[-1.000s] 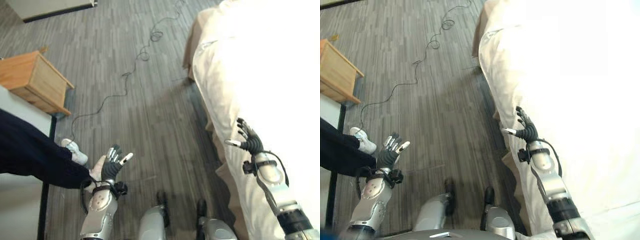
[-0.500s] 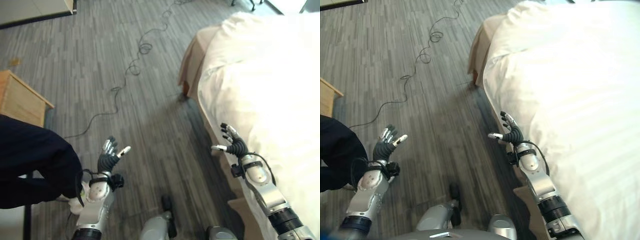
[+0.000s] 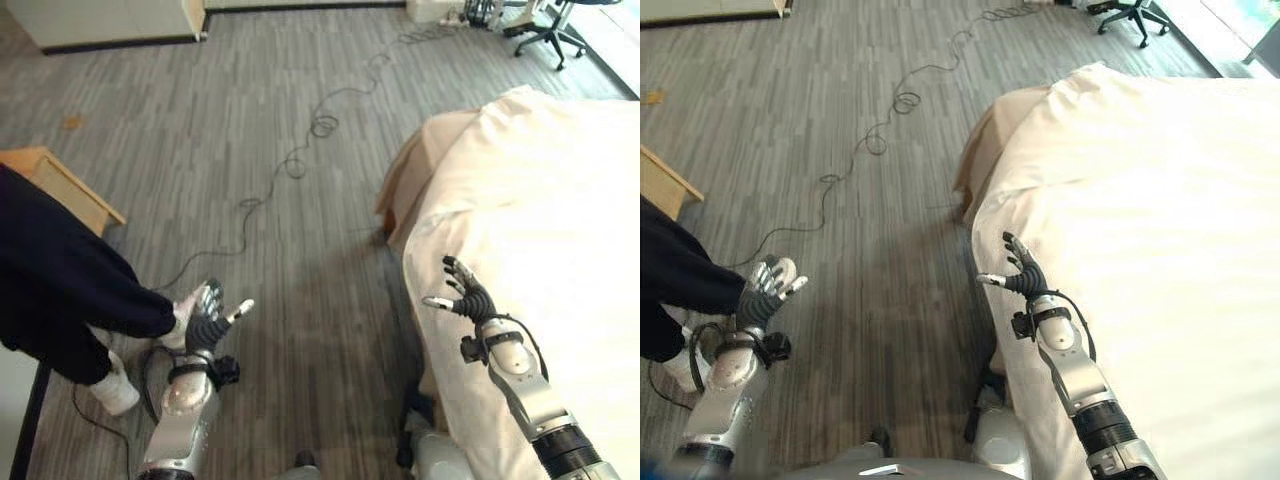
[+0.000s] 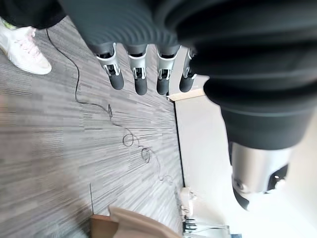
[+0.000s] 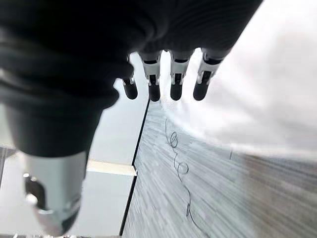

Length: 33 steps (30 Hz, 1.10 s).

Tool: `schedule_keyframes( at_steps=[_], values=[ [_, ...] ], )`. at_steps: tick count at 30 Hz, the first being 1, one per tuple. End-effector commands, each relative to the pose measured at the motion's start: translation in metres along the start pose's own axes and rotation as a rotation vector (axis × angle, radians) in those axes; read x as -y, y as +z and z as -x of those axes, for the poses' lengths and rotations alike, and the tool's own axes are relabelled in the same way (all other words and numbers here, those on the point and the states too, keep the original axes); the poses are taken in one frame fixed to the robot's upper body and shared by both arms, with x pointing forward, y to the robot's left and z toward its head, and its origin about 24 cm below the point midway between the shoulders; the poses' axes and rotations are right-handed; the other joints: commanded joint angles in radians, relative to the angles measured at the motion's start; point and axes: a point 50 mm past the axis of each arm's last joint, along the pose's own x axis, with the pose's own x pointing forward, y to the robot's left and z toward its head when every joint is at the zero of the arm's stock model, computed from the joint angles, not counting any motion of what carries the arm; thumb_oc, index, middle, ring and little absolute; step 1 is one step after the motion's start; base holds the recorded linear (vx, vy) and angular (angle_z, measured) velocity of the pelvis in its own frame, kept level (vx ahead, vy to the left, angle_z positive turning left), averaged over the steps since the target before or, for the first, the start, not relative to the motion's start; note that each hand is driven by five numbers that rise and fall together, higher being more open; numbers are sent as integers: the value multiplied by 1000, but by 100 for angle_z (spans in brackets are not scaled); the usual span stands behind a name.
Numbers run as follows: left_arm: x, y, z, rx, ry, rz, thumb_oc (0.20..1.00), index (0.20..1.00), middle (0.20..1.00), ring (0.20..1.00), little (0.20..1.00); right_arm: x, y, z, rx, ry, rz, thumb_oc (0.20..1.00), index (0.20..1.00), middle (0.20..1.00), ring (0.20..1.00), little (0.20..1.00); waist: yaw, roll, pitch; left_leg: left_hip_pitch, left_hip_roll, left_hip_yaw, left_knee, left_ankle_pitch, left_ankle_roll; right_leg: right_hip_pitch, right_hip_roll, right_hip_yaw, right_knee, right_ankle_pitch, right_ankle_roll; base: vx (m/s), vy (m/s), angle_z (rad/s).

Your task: Making the bed.

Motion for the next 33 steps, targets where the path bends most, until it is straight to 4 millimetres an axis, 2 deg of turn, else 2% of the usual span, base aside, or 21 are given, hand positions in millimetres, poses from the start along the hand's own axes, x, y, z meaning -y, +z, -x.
schedule_keyframes(
  at_steps=[1,2,3,4,5,6,7,11,14,15,18,19,20,22,23,25,27,28,29,30,33],
  values=[
    [-7,37,-8,169,-18,-8,1000,1000,1000,1000,1000,-1,20,-1,122,-13,-38,1000,1000,1000,1000,1000,11,-30,12,-138,71,4,321,36,-8,70,-63,14,33,-203,90,388,-252,-14],
    [-5,34,-8,155,-19,5,1000,1000,1000,1000,1000,0,22,-2,127,-9,-23,1000,1000,1000,1000,1000,30,-36,27,-193,51,-34,415,28,8,102,-52,15,20,-221,73,237,-179,0],
    [-4,32,-7,144,-17,17,1000,1000,1000,1000,1000,0,26,-3,142,-5,-16,1000,1000,1000,1000,1000,49,-55,48,-275,-40,-74,478,-9,42,110,-61,25,17,-219,59,124,-71,-24],
    [-4,32,-7,144,-17,16,1000,1000,1000,1000,1000,0,27,-3,142,-5,-16,1000,1000,1000,1000,1000,47,-54,46,-283,-40,-76,486,-13,44,107,-62,23,18,-219,60,140,16,-77],
    [-4,30,-5,139,-10,29,1000,1000,1000,1000,1000,-1,28,-3,145,3,-8,1000,1000,1000,1000,1000,59,-59,53,-329,-103,-113,475,-48,57,120,-64,41,24,-224,65,213,53,-107],
    [-4,29,-4,132,-9,35,1000,1000,1000,1000,1000,0,28,-3,142,10,3,1000,1000,1000,1000,1000,70,-60,58,-350,-124,-112,446,-75,65,130,-63,55,29,-235,74,308,72,-79],
    [-4,29,-3,134,-7,38,1000,1000,1000,1000,1000,1,27,-3,140,10,14,1000,1000,1000,1000,1000,78,-60,60,-360,-118,-95,401,-86,70,140,-67,61,29,-249,82,415,127,-51],
    [-5,19,-3,96,50,75,1000,1000,1000,1000,1000,16,22,-1,118,-53,59,1000,1000,1000,1000,1000,108,-32,64,-433,-111,-70,153,74,41,222,-58,48,28,-307,88,367,140,-11],
    [-10,7,0,44,107,101,1000,1000,1000,1000,1000,21,19,1,101,-87,73,1000,1000,1000,1000,1000,109,-29,51,-453,-71,15,90,122,25,280,-58,40,44,-358,93,347,194,15],
    [-14,2,4,20,115,96,1000,1000,1000,1000,1000,22,18,3,94,-89,76,1000,1000,1000,1000,1000,111,-28,43,-430,-63,51,57,136,42,287,-62,36,70,-364,99,328,272,7],
    [-19,-3,7,-8,121,54,1000,1000,1000,1000,1000,20,15,7,85,-87,74,1000,1000,1000,1000,1000,100,-41,20,-407,-81,53,44,132,66,295,-85,33,131,-373,112,333,255,45],
    [-21,-5,6,-25,110,10,1000,1000,1000,1000,1000,16,11,8,67,-81,59,1000,1000,1000,1000,1000,84,-62,2,-345,-113,49,15,94,85,292,-119,35,258,-368,140,263,218,32],
    [-21,-4,6,-24,110,9,1000,1000,1000,1000,1000,15,11,8,68,-81,58,1000,1000,1000,1000,1000,85,-59,5,-351,-110,62,14,112,95,283,-119,27,260,-356,138,392,329,23],
    [-24,-2,3,-22,104,-29,1000,1000,1000,1000,1000,9,9,9,62,-67,42,1000,1000,1000,1000,1000,64,-66,10,-284,-133,68,-31,94,125,214,-151,50,471,-269,172,279,278,33],
    [-31,7,-1,10,115,-75,1000,1000,1000,1000,1000,4,11,9,71,-63,20,1000,1000,1000,1000,1000,34,-56,27,-220,-124,72,-86,84,136,122,-172,59,625,-178,189,277,225,23],
    [-33,11,-2,24,123,-83,1000,1000,1000,1000,1000,2,12,8,79,-62,6,1000,1000,1000,1000,1000,28,-53,32,-199,-117,77,-104,82,137,89,-193,41,662,-174,187,226,109,38],
    [-34,13,-4,30,128,-80,1000,1000,1000,1000,1000,1,13,8,82,-63,4,1000,1000,1000,1000,1000,24,-54,35,-185,-110,82,-108,77,133,74,-208,17,646,-175,183,230,38,67],
    [-35,15,-6,37,128,-75,1000,1000,1000,1000,1000,2,15,7,87,-65,5,1000,1000,1000,1000,1000,14,-58,40,-163,-98,82,-110,68,121,50,-206,-31,559,-211,164,402,-7,36],
    [-35,15,-5,35,122,-74,1000,1000,1000,1000,1000,3,16,7,91,-65,0,1000,1000,1000,1000,1000,11,-70,35,-134,-98,83,-111,42,111,39,-196,-61,462,-253,168,518,-37,22],
    [-35,14,-4,30,123,-78,1000,1000,1000,1000,1000,3,16,6,92,-64,-1,1000,1000,1000,1000,1000,13,-72,30,-113,-89,93,-109,24,101,43,-177,-100,382,-258,165,389,-72,4],
    [-39,10,-1,11,134,-84,1000,1000,1000,1000,1000,2,17,4,92,-54,-1,1000,1000,1000,1000,1000,22,-95,15,-65,-69,151,-91,-10,79,41,-171,-215,238,-206,171,268,-80,-14]
  ],
)
